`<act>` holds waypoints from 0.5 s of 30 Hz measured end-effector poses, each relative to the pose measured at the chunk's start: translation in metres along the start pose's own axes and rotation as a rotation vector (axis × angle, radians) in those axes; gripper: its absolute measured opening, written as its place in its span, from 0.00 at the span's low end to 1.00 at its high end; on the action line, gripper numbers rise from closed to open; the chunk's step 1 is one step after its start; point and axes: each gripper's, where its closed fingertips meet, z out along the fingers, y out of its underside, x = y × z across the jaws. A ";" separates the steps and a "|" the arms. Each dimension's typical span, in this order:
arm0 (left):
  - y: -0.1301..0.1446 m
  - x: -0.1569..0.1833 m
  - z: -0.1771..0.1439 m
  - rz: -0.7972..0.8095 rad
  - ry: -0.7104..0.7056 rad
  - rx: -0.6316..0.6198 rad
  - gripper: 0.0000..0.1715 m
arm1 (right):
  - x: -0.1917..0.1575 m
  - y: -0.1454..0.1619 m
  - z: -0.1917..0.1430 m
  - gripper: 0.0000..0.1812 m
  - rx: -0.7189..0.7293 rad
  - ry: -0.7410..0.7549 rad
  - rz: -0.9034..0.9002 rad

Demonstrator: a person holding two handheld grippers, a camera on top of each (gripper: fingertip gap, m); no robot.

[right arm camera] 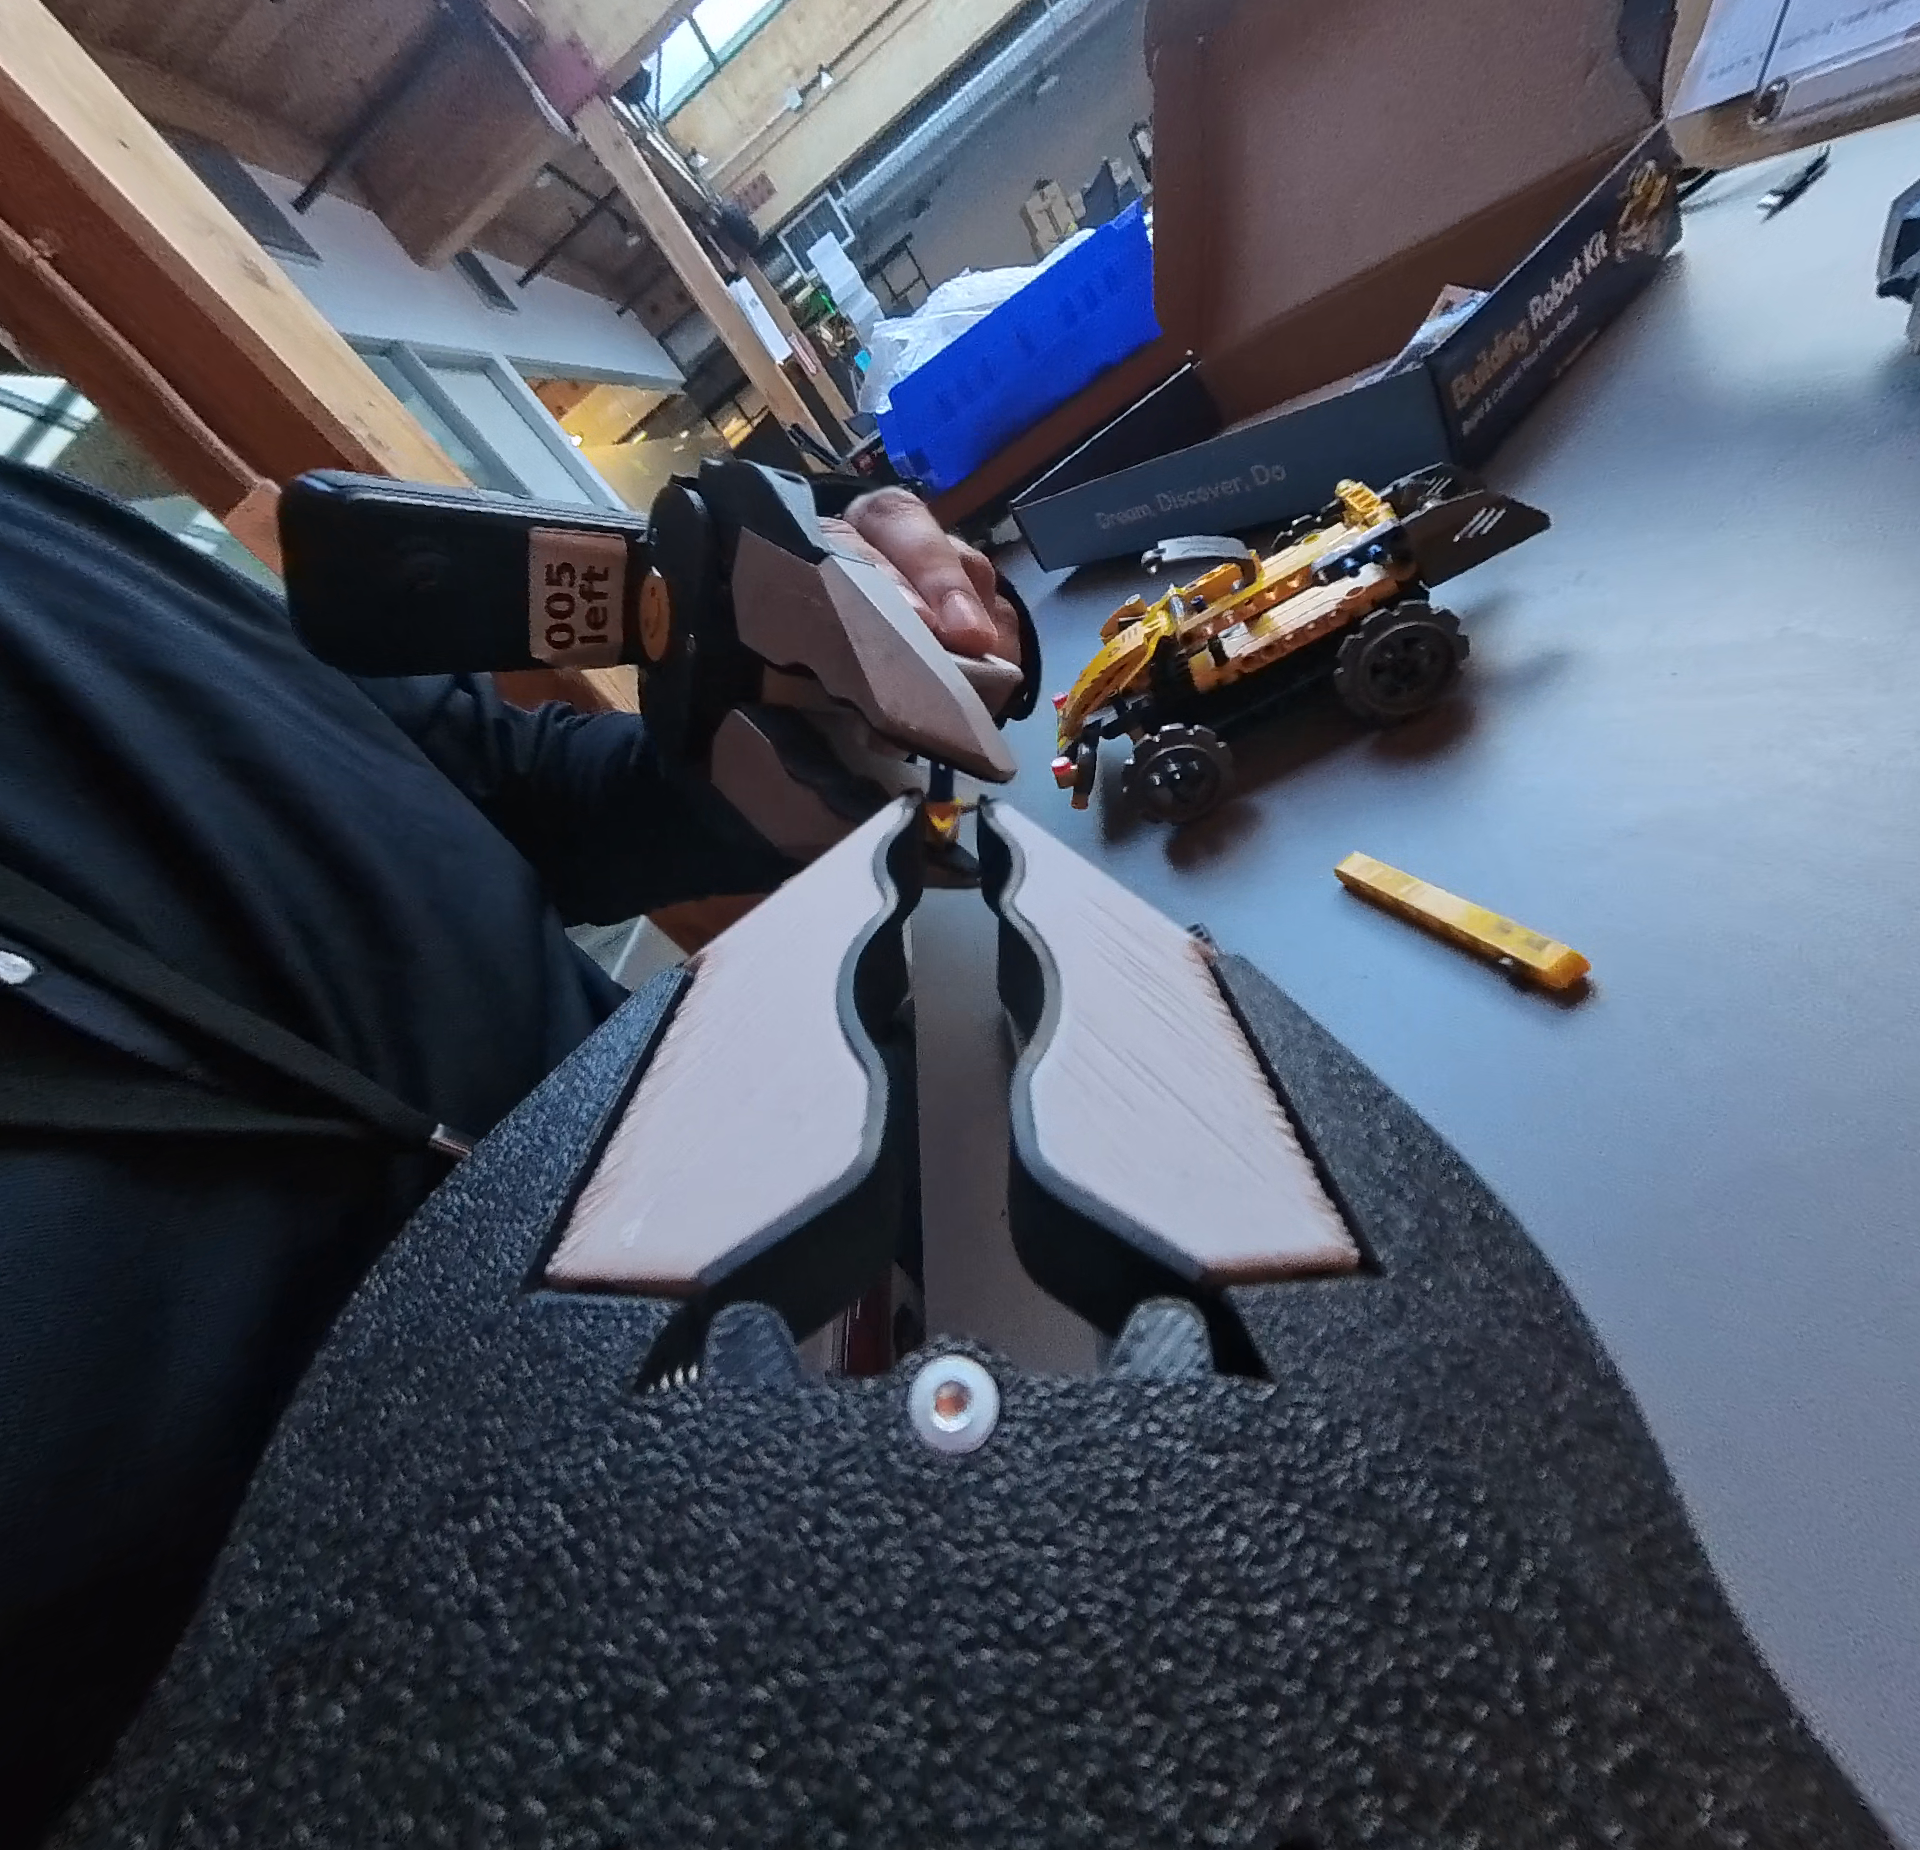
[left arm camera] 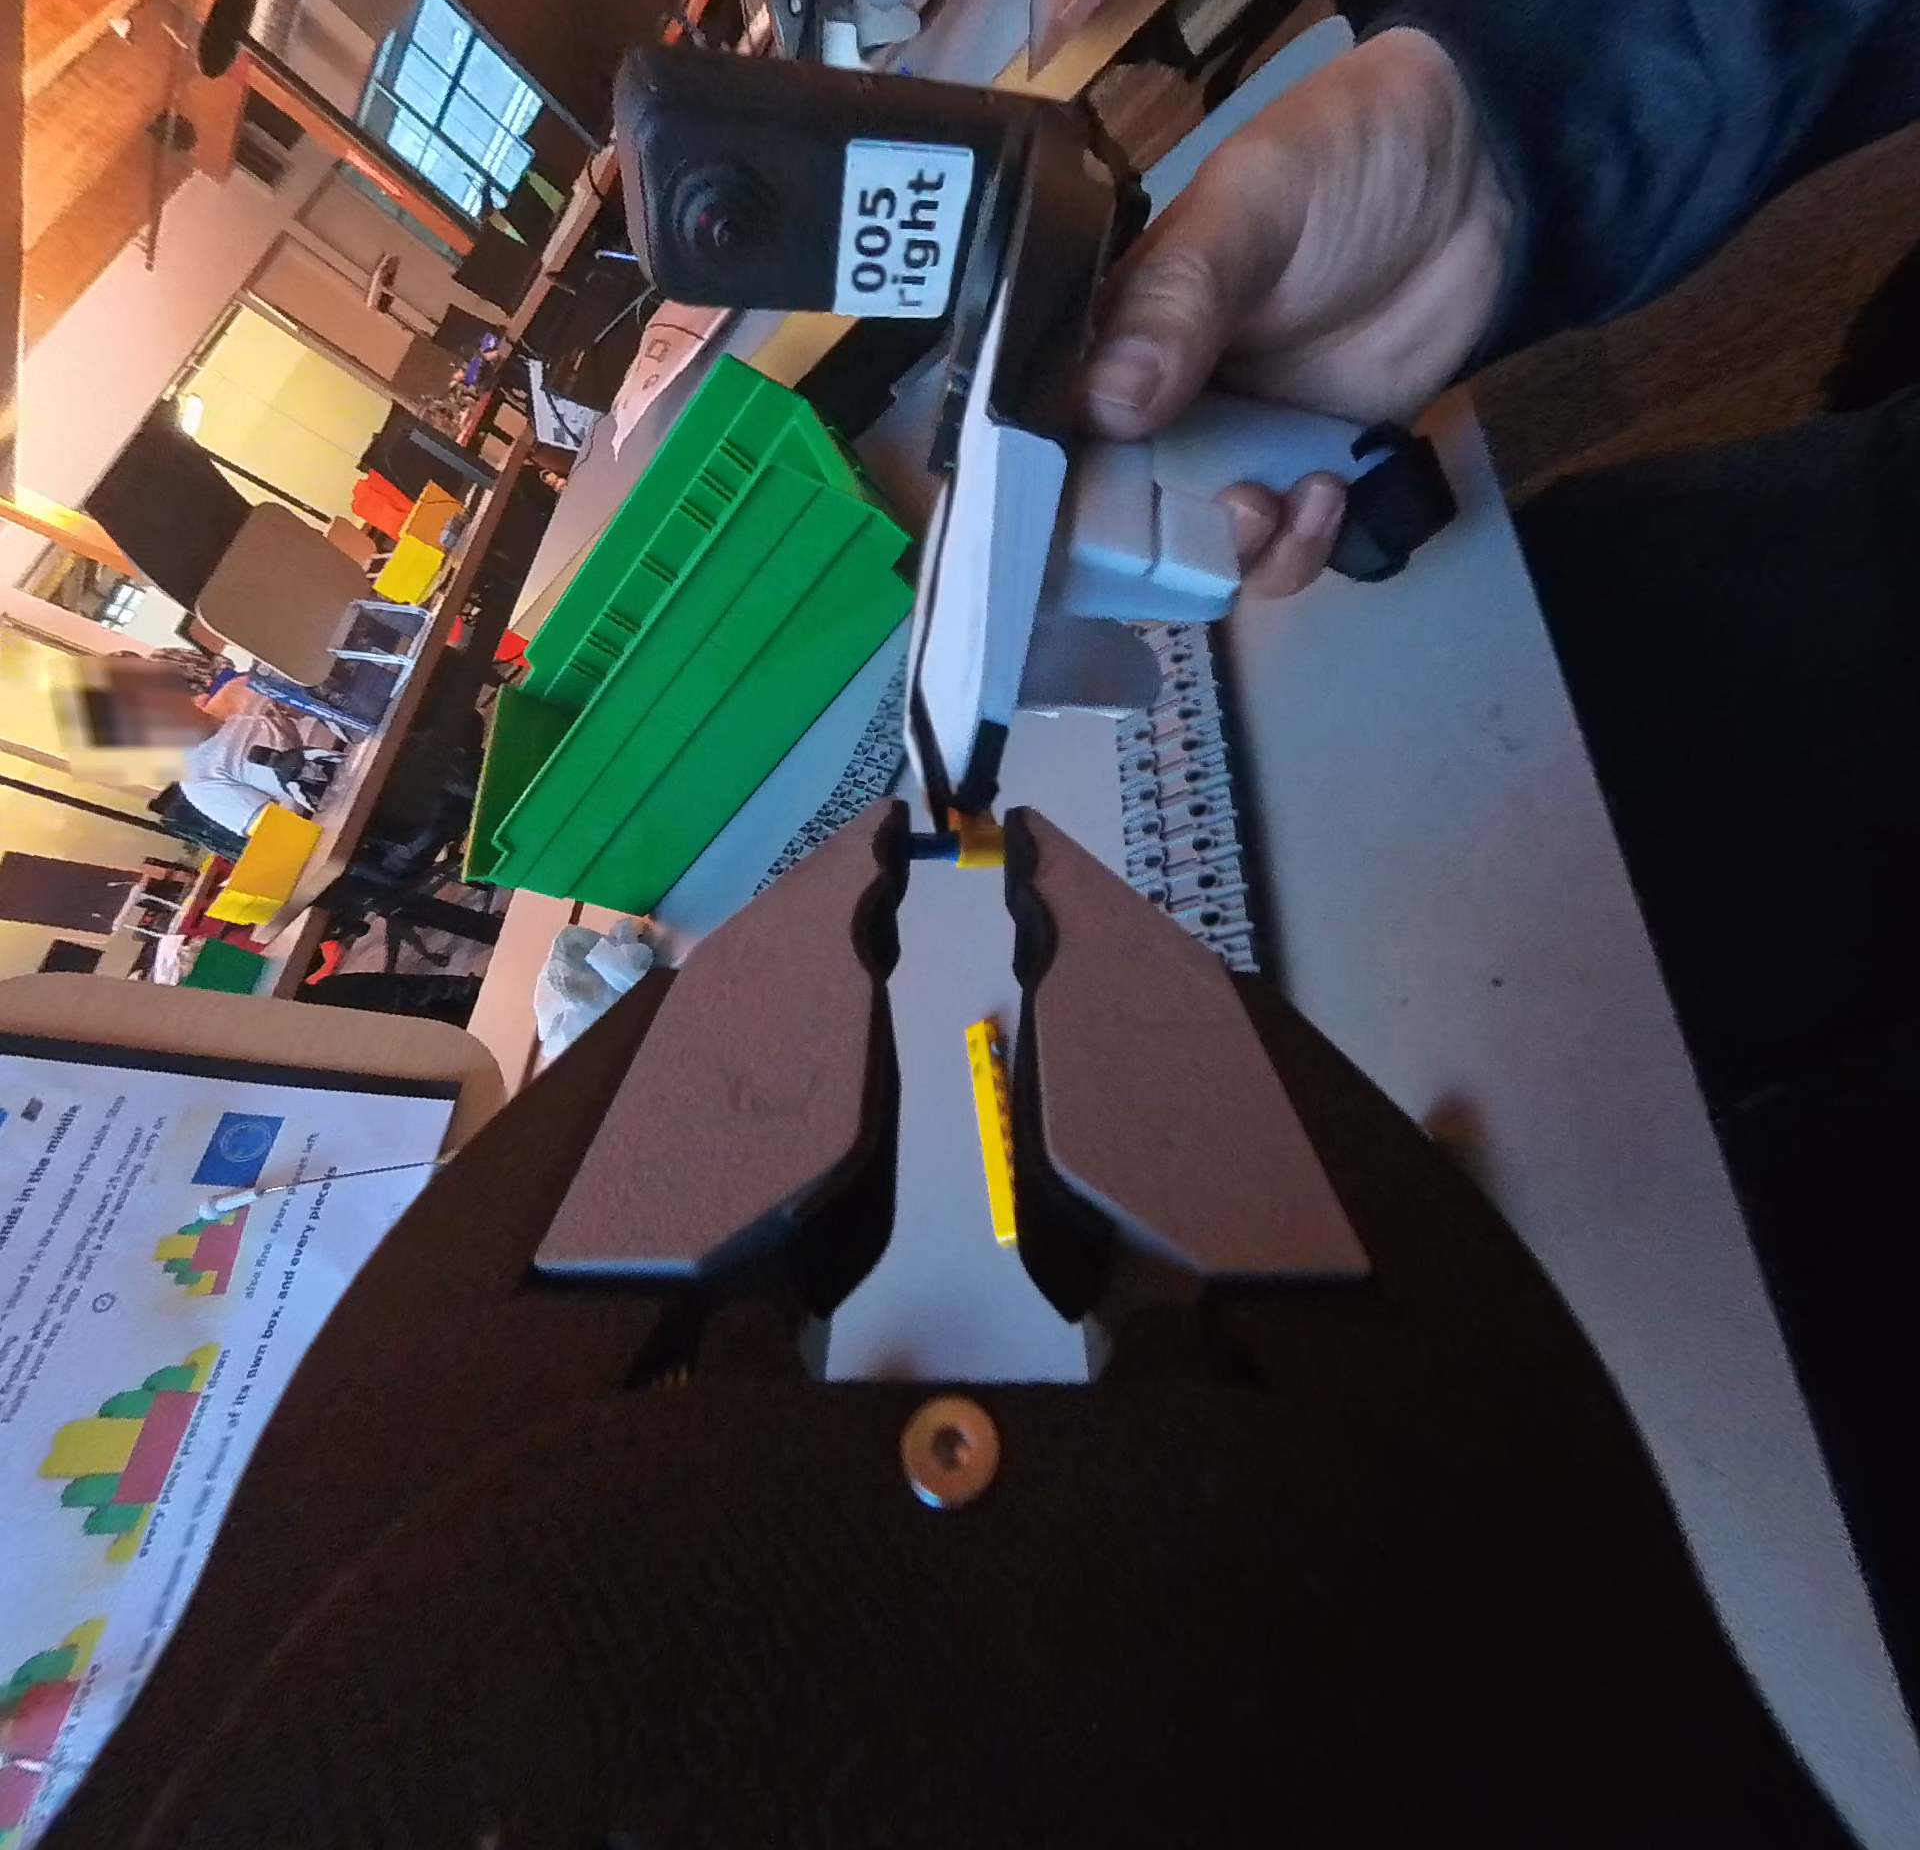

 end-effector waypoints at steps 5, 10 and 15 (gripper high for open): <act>0.002 0.003 -0.001 0.022 -0.008 -0.018 0.09 | -0.002 0.005 0.000 0.01 -0.011 0.038 -0.049; 0.006 0.006 -0.003 -0.042 -0.015 -0.027 0.09 | -0.002 0.007 0.003 0.01 -0.011 0.092 -0.150; 0.017 0.012 -0.009 -0.273 0.033 -0.036 0.16 | 0.002 0.008 0.002 0.01 0.020 0.128 -0.215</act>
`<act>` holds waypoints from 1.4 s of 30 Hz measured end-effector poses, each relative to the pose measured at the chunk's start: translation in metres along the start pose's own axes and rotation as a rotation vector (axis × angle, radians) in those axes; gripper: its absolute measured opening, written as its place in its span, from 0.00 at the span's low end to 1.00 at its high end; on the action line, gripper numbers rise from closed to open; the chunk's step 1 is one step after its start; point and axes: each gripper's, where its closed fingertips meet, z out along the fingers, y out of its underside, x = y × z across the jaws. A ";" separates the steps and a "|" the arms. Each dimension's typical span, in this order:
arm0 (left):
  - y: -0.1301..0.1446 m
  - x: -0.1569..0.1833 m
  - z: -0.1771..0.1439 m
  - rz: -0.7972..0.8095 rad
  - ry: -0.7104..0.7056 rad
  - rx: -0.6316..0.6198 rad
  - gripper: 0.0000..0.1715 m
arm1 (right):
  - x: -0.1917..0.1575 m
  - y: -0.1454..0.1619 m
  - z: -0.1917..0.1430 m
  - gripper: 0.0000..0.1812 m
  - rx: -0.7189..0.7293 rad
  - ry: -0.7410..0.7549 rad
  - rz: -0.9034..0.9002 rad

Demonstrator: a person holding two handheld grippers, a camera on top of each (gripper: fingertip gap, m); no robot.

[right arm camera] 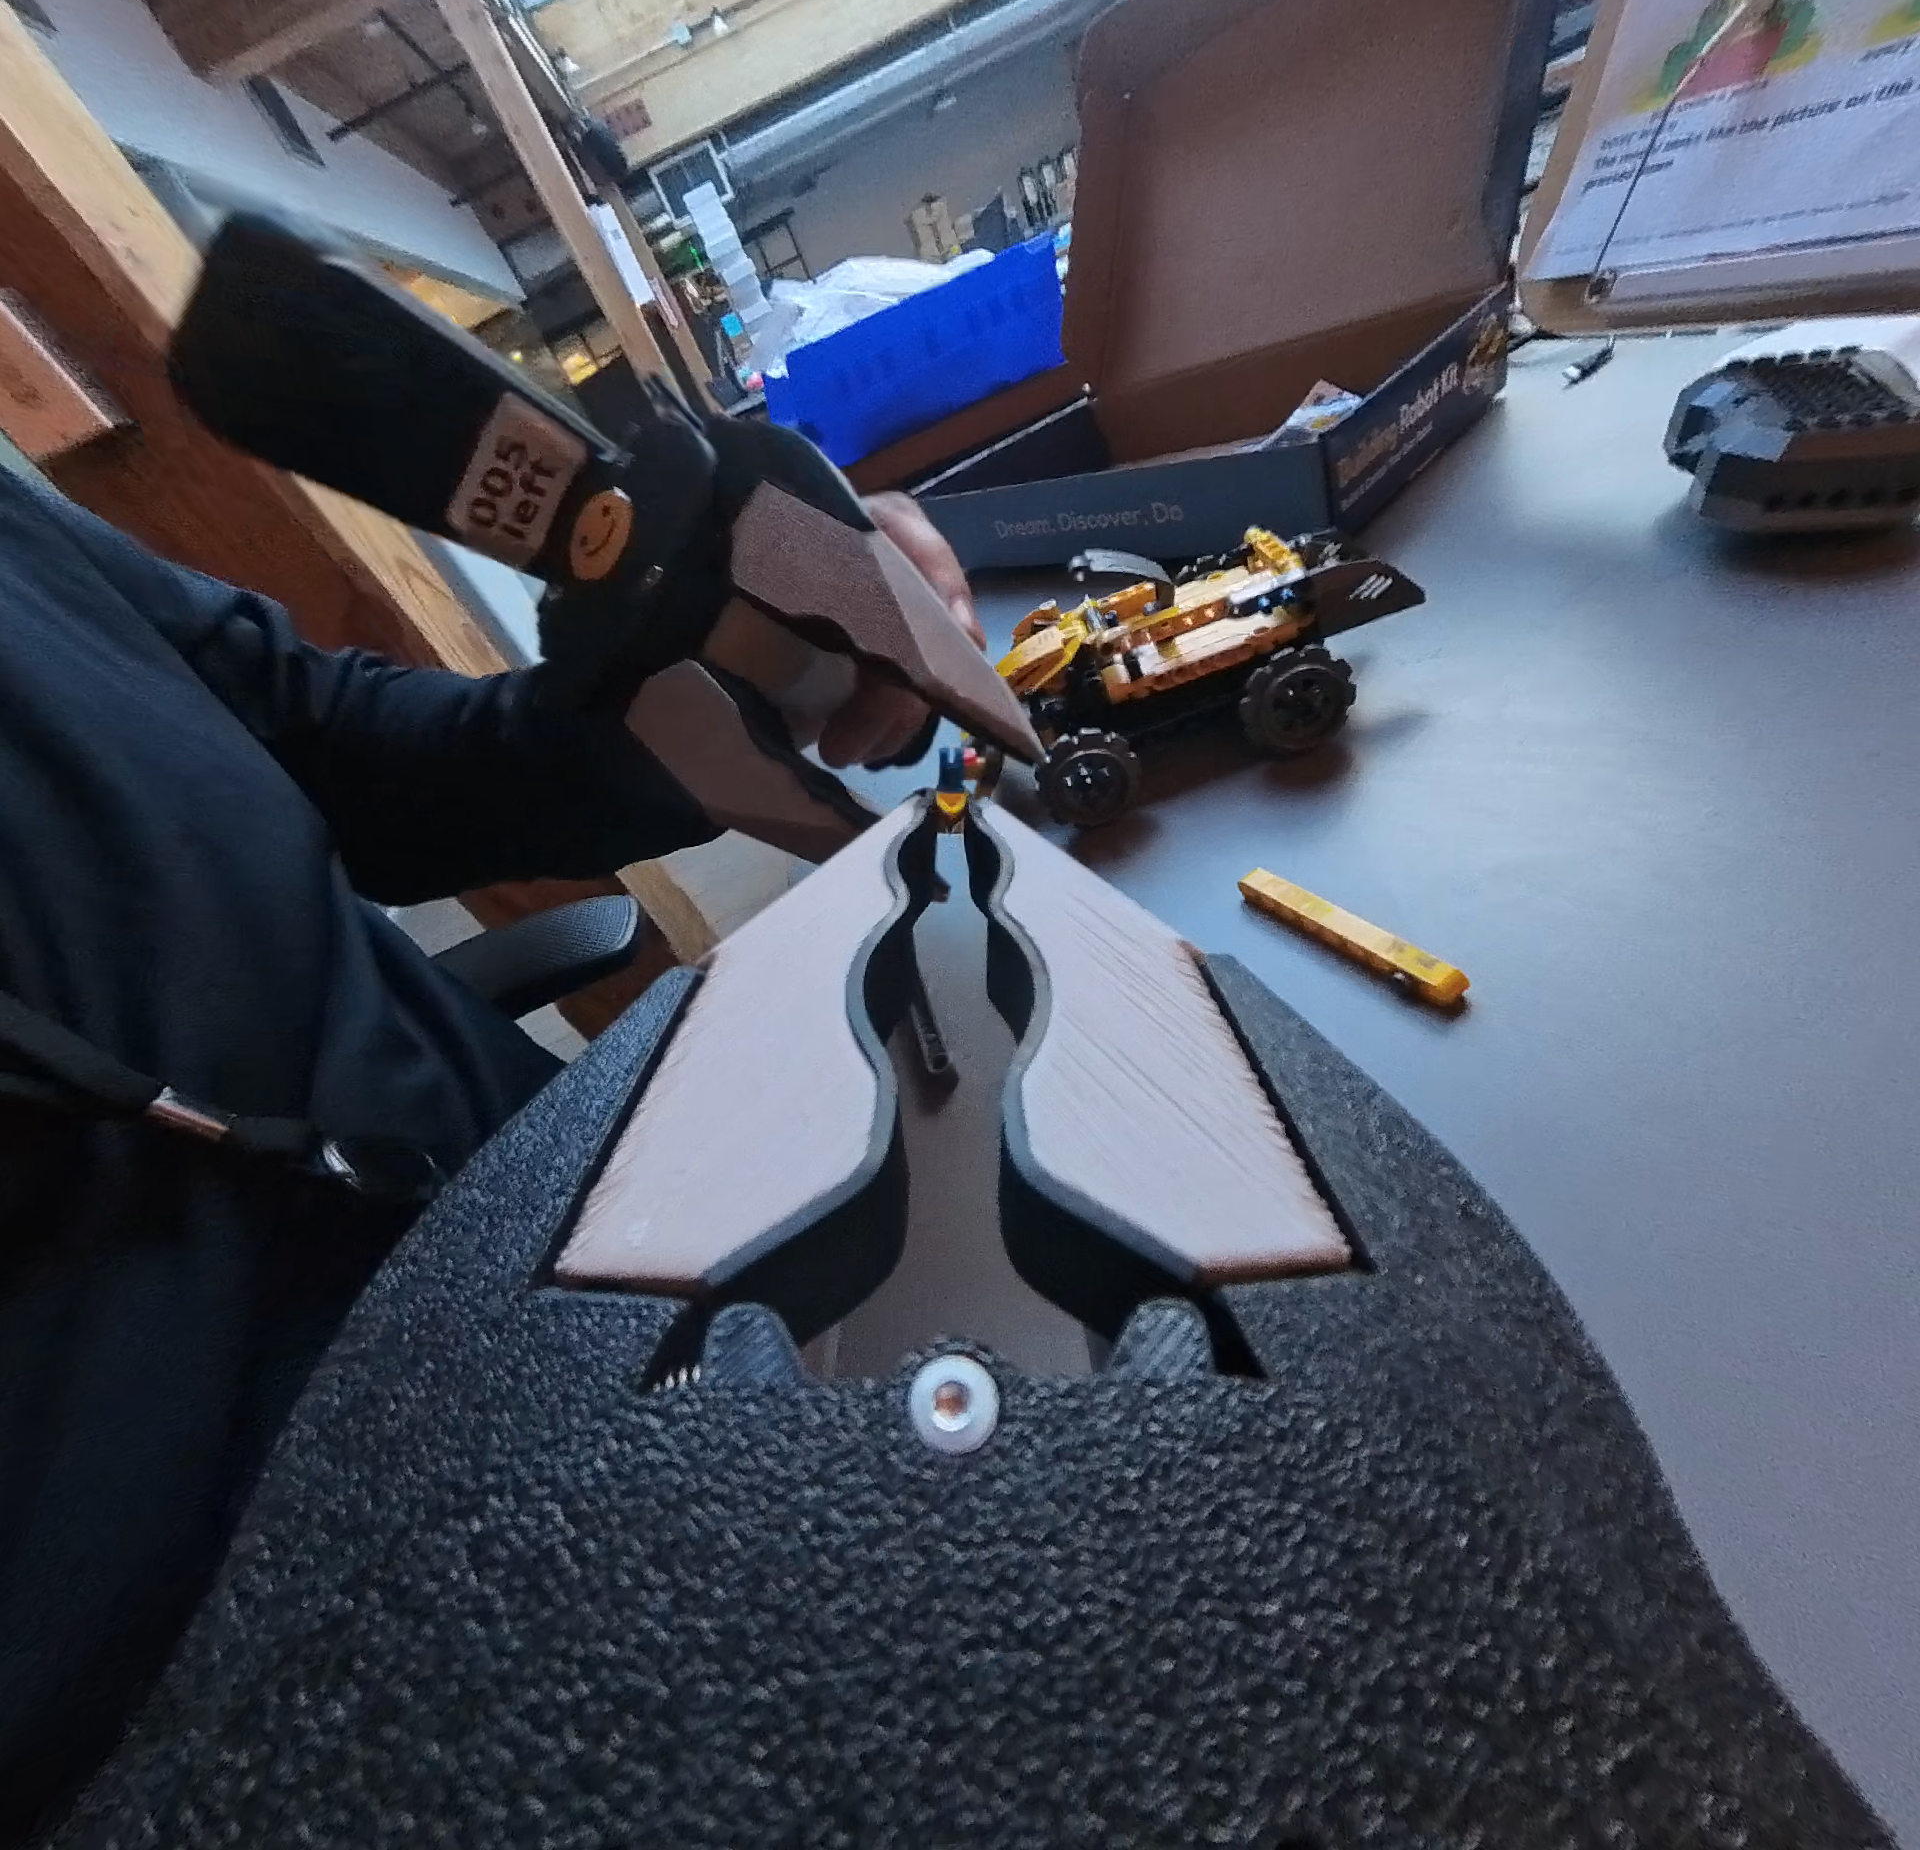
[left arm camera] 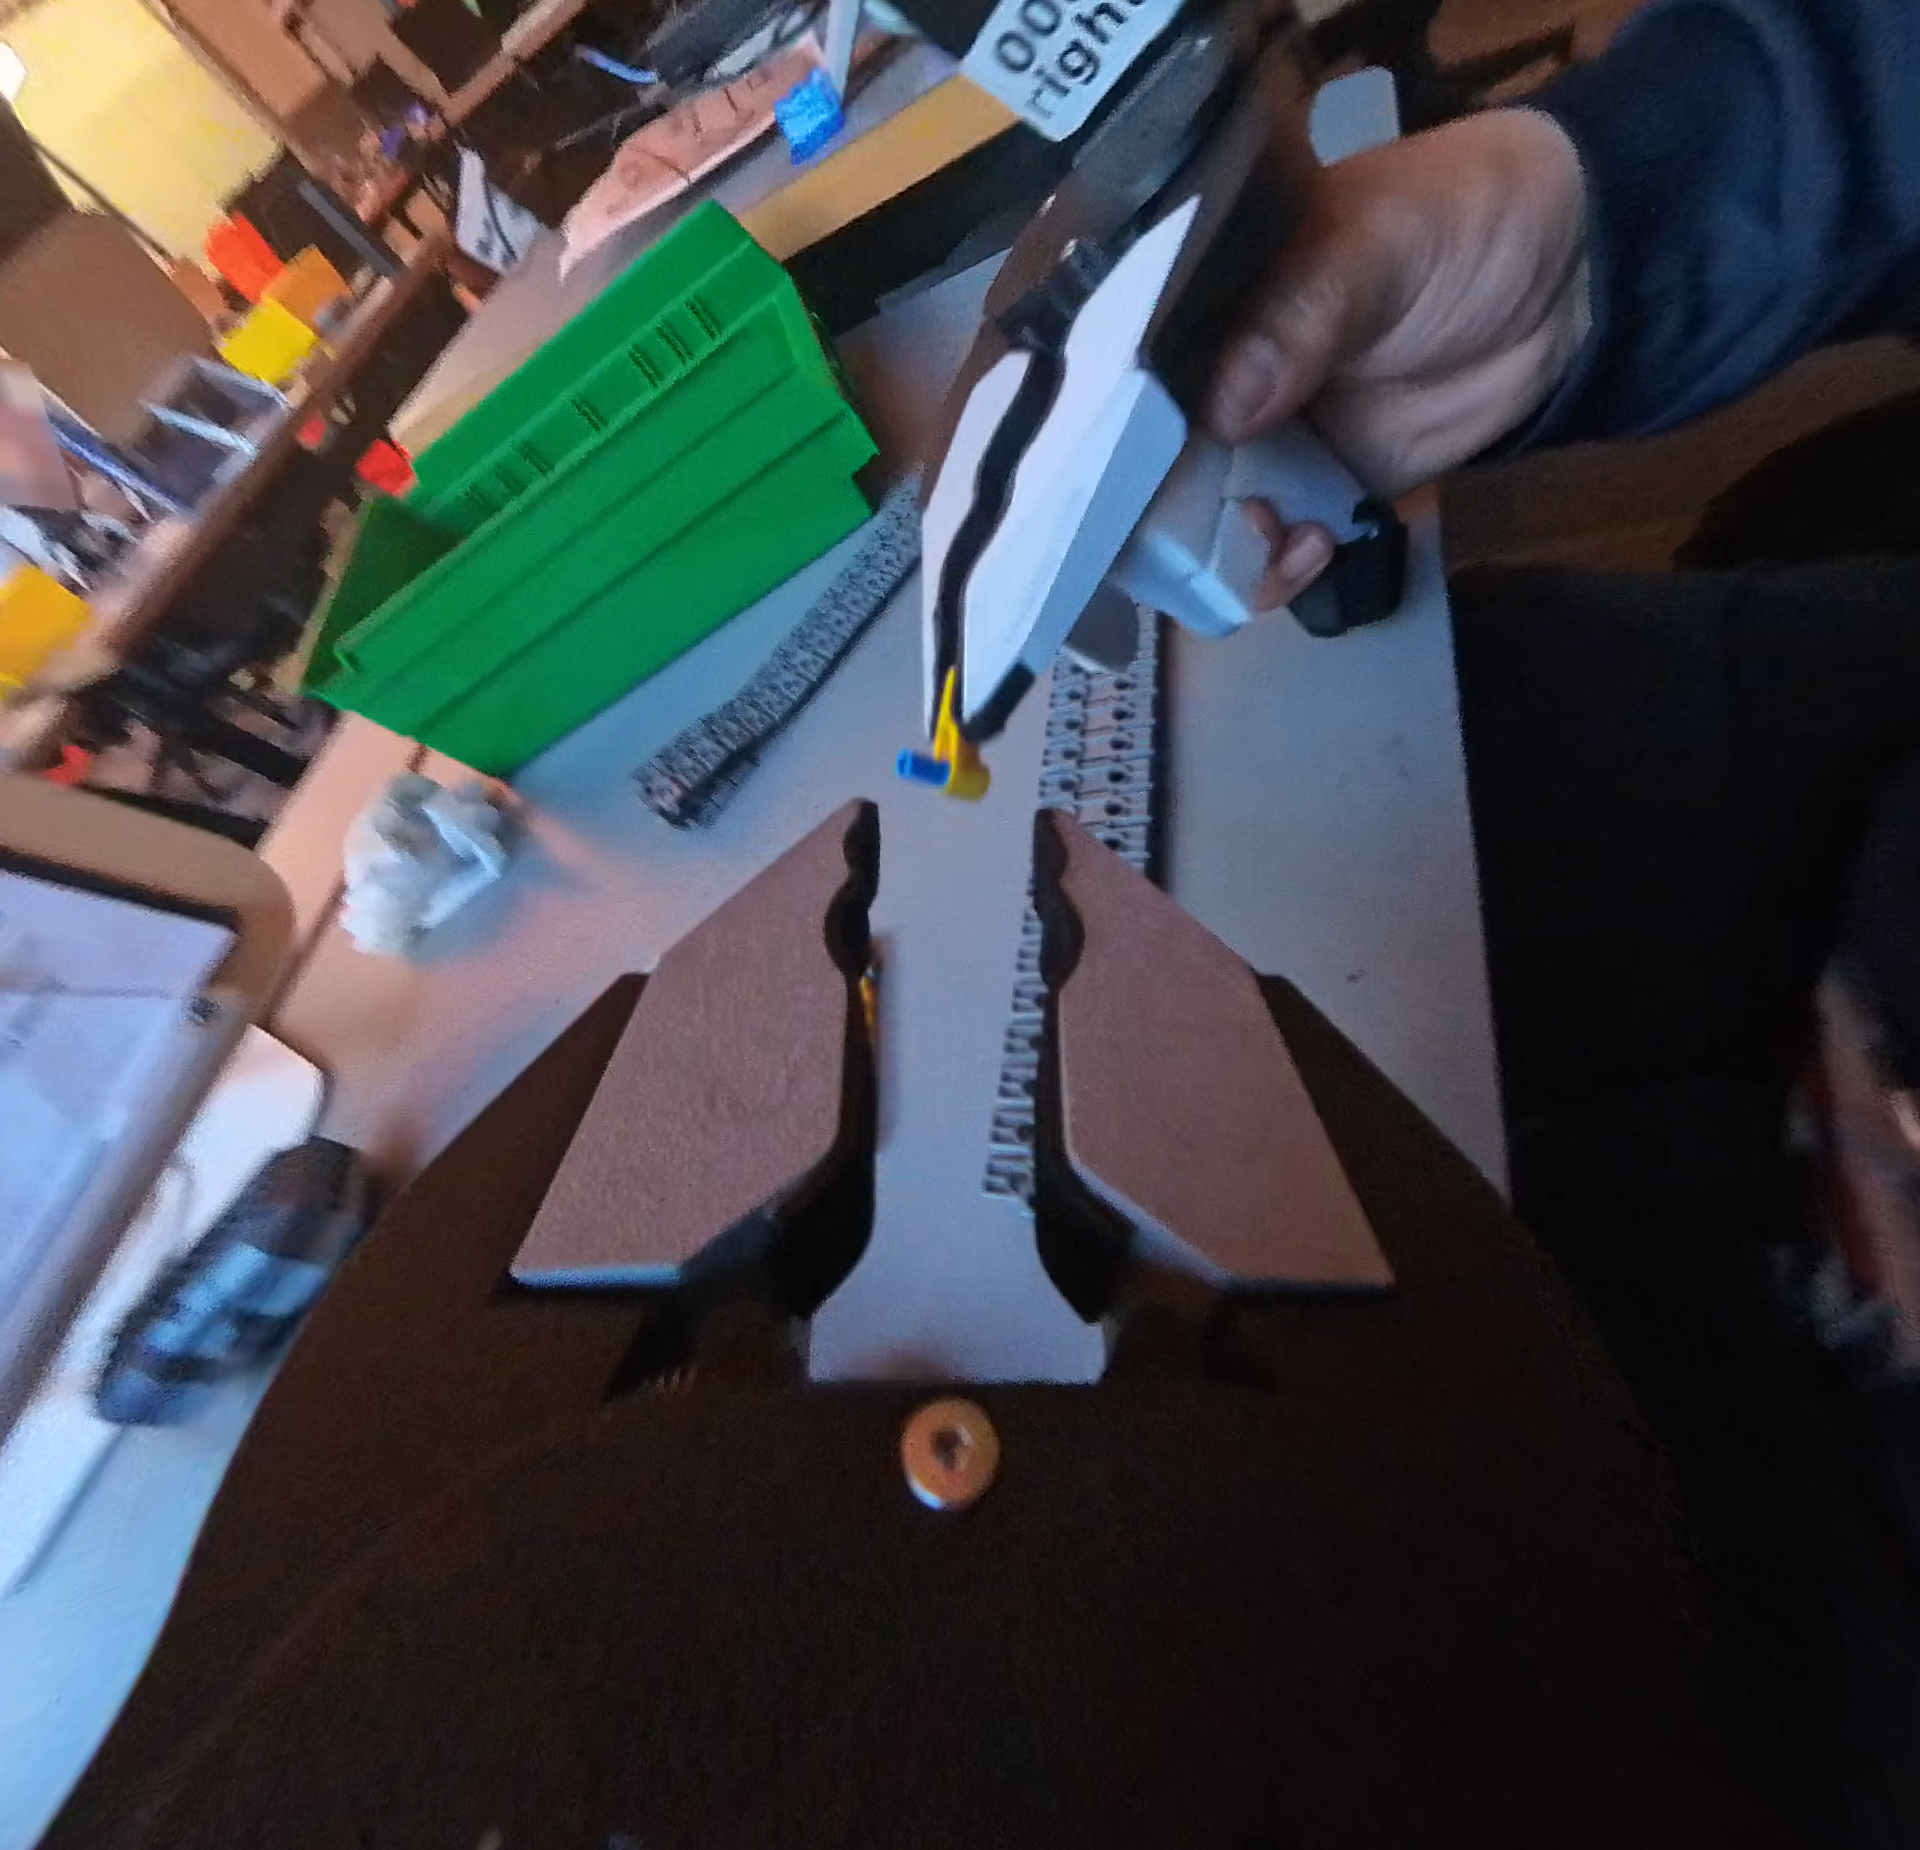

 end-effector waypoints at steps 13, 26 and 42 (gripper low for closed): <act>-0.031 0.012 -0.013 -0.636 0.297 0.303 0.08 | -0.024 -0.009 -0.002 0.01 0.126 -0.093 -0.027; -0.007 0.011 -0.001 -0.455 0.183 0.100 0.03 | -0.008 -0.008 -0.013 0.07 0.048 0.042 -0.104; -0.028 0.017 0.004 -0.427 0.160 0.185 0.04 | -0.021 -0.007 -0.006 0.00 0.035 0.006 -0.186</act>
